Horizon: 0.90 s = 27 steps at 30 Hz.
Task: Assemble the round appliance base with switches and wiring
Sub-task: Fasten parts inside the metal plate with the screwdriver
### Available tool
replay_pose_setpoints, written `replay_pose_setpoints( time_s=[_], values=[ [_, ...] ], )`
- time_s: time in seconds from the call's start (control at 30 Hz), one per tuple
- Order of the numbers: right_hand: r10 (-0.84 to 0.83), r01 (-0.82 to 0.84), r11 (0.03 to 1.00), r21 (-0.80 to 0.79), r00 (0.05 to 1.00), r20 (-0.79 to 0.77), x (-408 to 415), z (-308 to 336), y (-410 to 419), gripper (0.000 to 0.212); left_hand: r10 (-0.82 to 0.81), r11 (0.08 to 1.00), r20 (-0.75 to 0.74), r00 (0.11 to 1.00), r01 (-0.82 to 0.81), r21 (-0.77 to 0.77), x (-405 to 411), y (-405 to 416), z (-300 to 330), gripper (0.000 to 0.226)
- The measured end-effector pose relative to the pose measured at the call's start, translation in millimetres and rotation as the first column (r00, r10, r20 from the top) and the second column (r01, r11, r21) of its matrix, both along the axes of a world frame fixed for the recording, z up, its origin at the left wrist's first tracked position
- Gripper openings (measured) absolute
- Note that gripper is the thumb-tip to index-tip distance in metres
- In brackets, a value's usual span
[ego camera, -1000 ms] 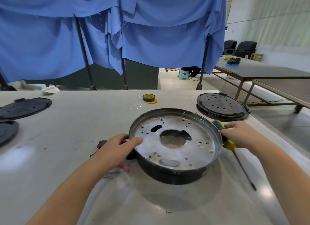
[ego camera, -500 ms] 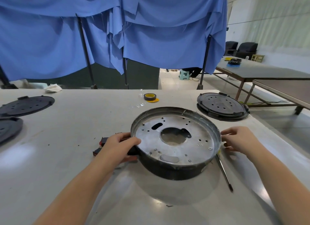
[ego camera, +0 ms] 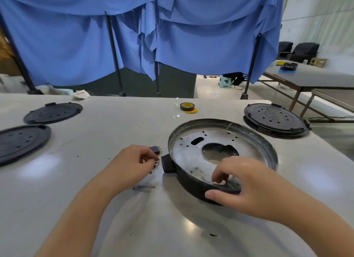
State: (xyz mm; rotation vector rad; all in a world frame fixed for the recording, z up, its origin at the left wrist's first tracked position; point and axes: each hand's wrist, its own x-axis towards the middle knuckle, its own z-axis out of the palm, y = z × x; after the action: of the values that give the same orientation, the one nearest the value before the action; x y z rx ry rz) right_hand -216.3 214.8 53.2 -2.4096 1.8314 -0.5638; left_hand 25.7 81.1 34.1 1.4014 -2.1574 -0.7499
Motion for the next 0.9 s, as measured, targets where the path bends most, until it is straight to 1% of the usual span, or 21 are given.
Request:
replay_pose_setpoints(
  time_s=[0.07,0.2,0.33,0.43,0.5,0.63,0.73,0.9],
  values=[
    [0.017,-0.019,0.999,-0.029,0.998,-0.066,2.9,-4.8,-0.7,0.041,-0.018,0.999,0.114,0.993,0.023,-0.048,5.3,-0.9,0.8,0.02],
    [0.017,-0.022,0.998,-0.059,0.996,-0.088,5.3,-8.2,-0.6,0.03,0.023,0.994,0.138,0.99,-0.007,-0.111,14.6,-6.5,1.1,0.022],
    [0.01,-0.026,0.992,-0.125,0.991,-0.132,10.5,-7.3,2.5,0.022,0.057,0.989,0.2,0.978,-0.027,-0.146,14.3,-11.5,-7.3,0.014],
    [0.006,-0.028,0.986,-0.162,0.991,-0.136,12.8,-8.2,2.6,0.021,0.066,0.985,0.25,0.966,-0.024,-0.169,7.3,-12.6,-15.7,0.007],
    [0.007,-0.03,0.985,-0.168,0.991,-0.135,12.6,-9.0,2.1,0.02,0.074,0.98,0.282,0.957,-0.018,-0.197,3.4,-12.9,-20.2,0.009],
    [0.007,-0.032,0.987,-0.159,0.989,-0.151,10.6,-8.9,2.3,0.022,0.095,0.974,0.29,0.952,-0.03,-0.223,1.5,-13.0,-22.6,0.008],
    [0.004,-0.035,0.984,-0.177,0.985,-0.173,10.1,-8.9,3.0,0.021,0.083,0.972,0.304,0.949,-0.011,-0.234,0.6,-12.7,-21.7,0.008],
    [-0.003,-0.028,0.982,-0.186,0.987,-0.161,11.1,-9.5,4.5,0.021,0.051,0.967,0.332,0.942,0.037,-0.253,-2.1,-10.4,-22.3,0.013]
  ],
)
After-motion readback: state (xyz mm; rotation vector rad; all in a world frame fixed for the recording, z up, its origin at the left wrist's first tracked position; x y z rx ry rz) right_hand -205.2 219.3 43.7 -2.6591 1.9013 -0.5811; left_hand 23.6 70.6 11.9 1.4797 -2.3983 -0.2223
